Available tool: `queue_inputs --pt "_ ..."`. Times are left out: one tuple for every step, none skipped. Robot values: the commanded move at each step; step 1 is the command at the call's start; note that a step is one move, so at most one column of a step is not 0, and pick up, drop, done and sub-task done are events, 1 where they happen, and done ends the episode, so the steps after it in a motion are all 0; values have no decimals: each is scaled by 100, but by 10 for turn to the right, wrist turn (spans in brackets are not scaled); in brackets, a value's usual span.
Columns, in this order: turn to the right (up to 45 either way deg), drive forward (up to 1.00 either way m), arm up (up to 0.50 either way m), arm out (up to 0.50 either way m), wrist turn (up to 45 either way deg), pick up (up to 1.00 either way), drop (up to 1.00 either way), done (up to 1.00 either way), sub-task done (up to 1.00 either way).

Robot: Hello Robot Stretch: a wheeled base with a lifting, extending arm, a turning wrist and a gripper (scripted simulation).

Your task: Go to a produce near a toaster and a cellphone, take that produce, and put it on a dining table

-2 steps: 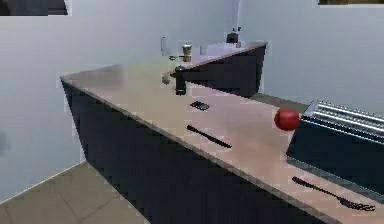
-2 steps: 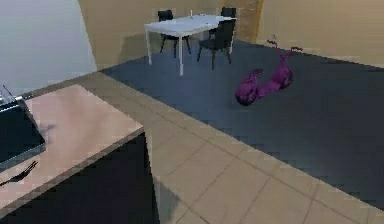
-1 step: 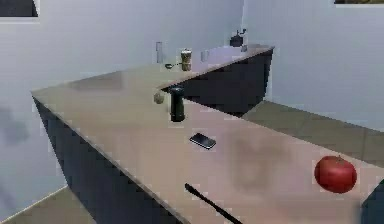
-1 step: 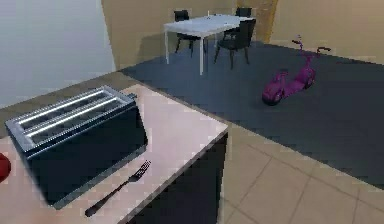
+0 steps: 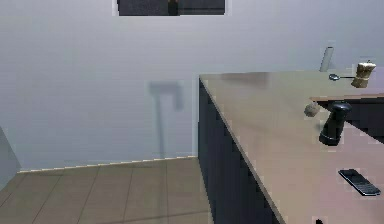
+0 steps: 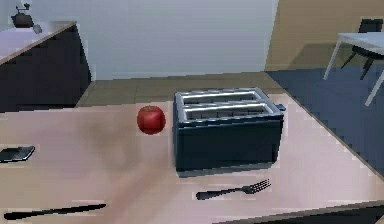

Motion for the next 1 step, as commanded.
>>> queue_inputs --pt "0 0 50 0 0 0 0 0 0"
